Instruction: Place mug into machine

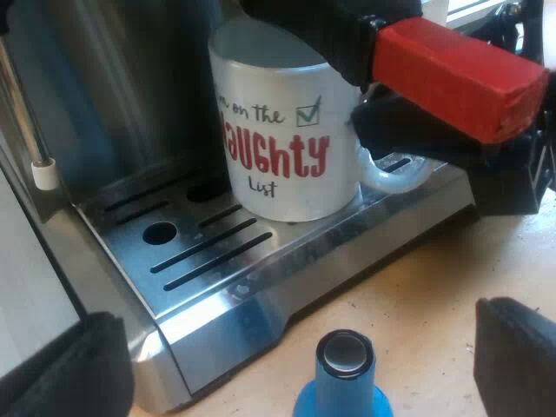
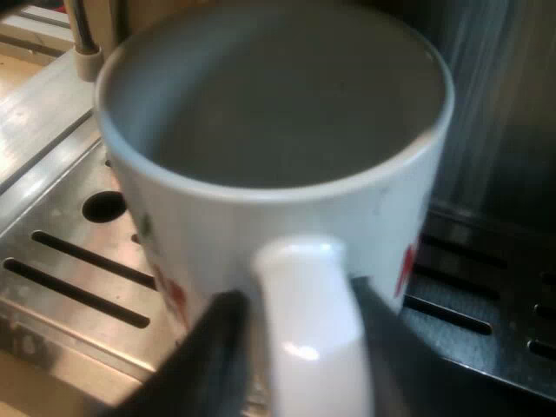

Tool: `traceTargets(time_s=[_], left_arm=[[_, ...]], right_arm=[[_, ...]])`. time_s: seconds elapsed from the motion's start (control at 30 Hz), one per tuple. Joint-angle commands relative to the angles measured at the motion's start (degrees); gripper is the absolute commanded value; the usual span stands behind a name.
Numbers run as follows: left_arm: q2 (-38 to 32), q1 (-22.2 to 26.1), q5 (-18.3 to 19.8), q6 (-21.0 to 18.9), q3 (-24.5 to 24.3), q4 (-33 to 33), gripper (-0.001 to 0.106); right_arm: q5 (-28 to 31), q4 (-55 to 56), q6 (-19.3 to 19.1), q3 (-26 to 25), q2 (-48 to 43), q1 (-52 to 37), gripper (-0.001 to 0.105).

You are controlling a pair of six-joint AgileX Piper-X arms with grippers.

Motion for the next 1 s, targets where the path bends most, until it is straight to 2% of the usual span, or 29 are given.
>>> traceTargets(time_s=[0.03,0.23,0.37,0.53,0.7,0.97,1.0], left_arm=[[0.2,-0.2,-0.1,-0.1,0.0,-1.1,0.081],[0.2,-0.2,-0.1,-0.1,0.0,-1.1,0.081],[0.2,-0.2,-0.1,-0.1,0.0,-1.1,0.081],[0.2,-0.2,-0.1,-0.1,0.0,-1.1,0.081],[0.2,-0.2,-0.1,-0.1,0.0,-1.1,0.081],[0.2,-0.2,-0.1,-0.1,0.0,-1.5,0.081],[0.2,-0.2,-0.1,-0.1,0.0,-1.5,0.081]], right_arm=[[0.4,0.0,-0.2,-0.7,-1.5,0.1,0.053],[3.4,6.9,-0.2,0.3,-5.9,1.2,0.054],[3.4,6.8,-0.2,3.8,-9.3,1.2,0.054],[3.3,6.7,2.0,7.8,-11.9,1.3,0.054],[3.3,2.2,2.3,12.7,-12.3,3.4,0.054],[3.1,-1.6,2.3,14.3,-11.7,3.5,0.054],[2.0,-5.2,2.3,14.3,-9.9,3.5,0.054]])
